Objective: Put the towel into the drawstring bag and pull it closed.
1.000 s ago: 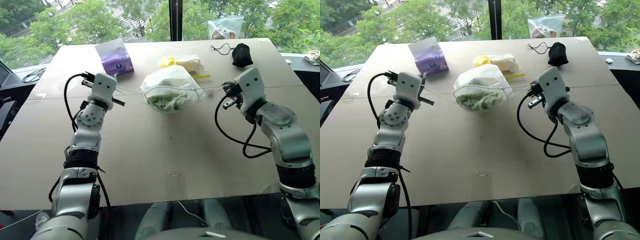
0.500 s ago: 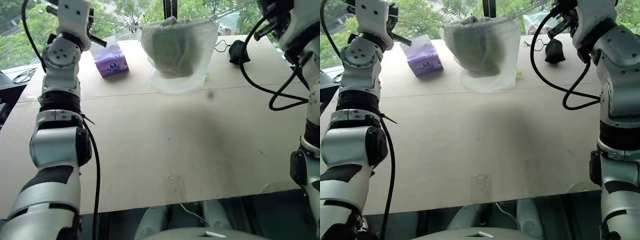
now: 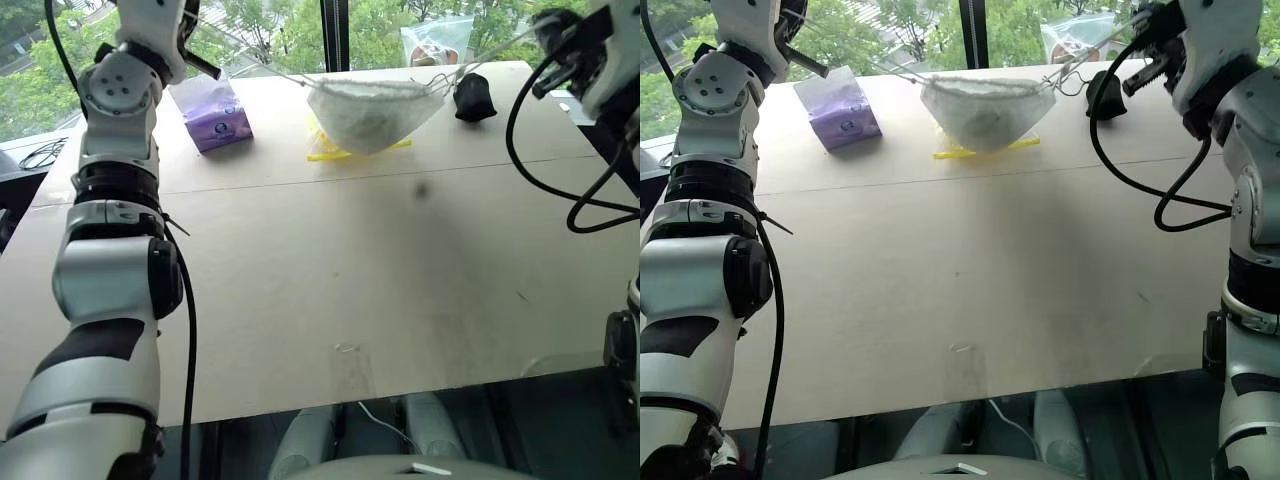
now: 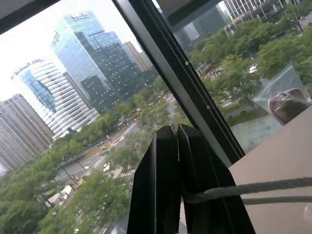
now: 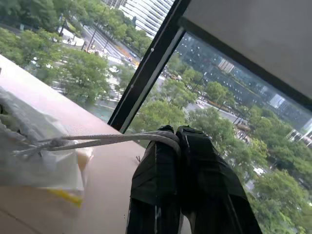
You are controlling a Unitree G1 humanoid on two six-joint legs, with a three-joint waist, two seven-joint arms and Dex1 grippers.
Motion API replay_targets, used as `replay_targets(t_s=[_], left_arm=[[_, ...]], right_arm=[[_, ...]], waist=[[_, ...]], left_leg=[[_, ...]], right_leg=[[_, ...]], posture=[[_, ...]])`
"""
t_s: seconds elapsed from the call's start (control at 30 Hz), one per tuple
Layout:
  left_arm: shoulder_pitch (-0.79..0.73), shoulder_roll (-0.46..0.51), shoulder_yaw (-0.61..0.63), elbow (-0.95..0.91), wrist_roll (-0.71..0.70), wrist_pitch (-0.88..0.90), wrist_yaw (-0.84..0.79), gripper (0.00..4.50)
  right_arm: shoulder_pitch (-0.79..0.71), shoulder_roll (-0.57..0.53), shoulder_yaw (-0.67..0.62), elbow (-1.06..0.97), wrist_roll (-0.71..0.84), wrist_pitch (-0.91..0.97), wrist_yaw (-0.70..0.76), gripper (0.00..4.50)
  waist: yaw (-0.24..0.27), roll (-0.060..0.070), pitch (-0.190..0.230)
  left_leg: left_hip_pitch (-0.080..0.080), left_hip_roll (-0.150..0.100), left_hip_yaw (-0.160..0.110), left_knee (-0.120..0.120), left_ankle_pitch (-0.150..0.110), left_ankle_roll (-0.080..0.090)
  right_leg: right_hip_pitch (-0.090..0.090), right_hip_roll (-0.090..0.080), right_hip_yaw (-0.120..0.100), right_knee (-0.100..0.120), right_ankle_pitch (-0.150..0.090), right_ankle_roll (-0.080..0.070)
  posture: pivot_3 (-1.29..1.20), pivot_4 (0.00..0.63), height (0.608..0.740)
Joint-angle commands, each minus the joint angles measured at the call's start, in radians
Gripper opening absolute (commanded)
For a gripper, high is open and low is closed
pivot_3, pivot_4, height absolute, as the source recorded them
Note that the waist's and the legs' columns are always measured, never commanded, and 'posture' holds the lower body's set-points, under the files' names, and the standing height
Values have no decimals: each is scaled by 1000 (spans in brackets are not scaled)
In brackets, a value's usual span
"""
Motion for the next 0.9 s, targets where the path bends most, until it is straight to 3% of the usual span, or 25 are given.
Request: replay_targets(t_s=[0.03, 0.07, 0.17, 0.27, 0.37, 0.53, 0.67, 0.8, 0.9], left_arm=[[25, -13, 11, -17, -23, -42, -36, 22], [10, -13, 18, -30, -31, -51, -38, 22], [25, -19, 4, 10, -11, -13, -40, 22], [23, -33, 27, -27, -44, -43, -44, 22], [4, 4, 31, -3, -29, -38, -21, 22], [83, 121, 152, 122, -84, 54, 198, 22], [123, 173, 237, 83, -145, 13, 275, 22], [141, 166, 252, 49, -169, -13, 249, 22], [182, 87, 248, -6, -247, 47, 44, 22]], right_arm=[[42, 29, -15, 1, 28, 22, -6, 0], [6, 54, -40, -21, 69, 46, -11, 0], [20, 40, -11, -7, 34, 27, -4, 0], [53, 6, 22, -25, 11, -10, 18, 0], [-4, -9, -40, -15, 35, 45, -5, 0], [271, -130, -253, 202, -152, -26, -181, 0], [342, -154, -384, 169, -123, -45, -194, 0], [334, -140, -372, 142, -45, -76, -133, 0], [371, -106, -313, 56, 90, -66, 1, 0]], waist=[[8, -1, 1], [5, 0, 9], [2, 3, 13], [3, 2, 11], [-4, 2, 12], [1, 0, 10], [1, 4, 12], [-3, 3, 12], [-3, 3, 11]], left_leg=[[11, 0, 0, -6, -2, 3], [10, 0, 2, -8, -3, 4], [-12, -1, 5, 10, -2, 5], [-10, -1, 4, 7, -2, 4], [-10, -1, 5, 6, -2, 4], [-8, -1, 5, 5, -2, 4], [-8, -1, 9, 6, -2, 5], [-7, -1, 11, 7, -2, 4], [-5, 0, 13, 7, -2, 5]], right_leg=[[11, 0, -1, -6, 0, 0], [13, 0, 0, -14, 0, 0], [-7, -1, 3, -1, 3, 2], [-6, -1, 2, -4, 3, 2], [-6, -1, 2, -7, 3, 2], [-5, -1, 3, -6, 3, 2], [-6, -2, 6, -4, 3, 2], [-8, -1, 9, 2, 3, 2], [-7, 0, 11, 3, 3, 2]], posture=[[0, 150, 740], [0, 150, 740], [0, 150, 740], [0, 150, 740], [0, 150, 740], [0, 150, 740], [0, 150, 740], [0, 150, 740], [0, 150, 740]])
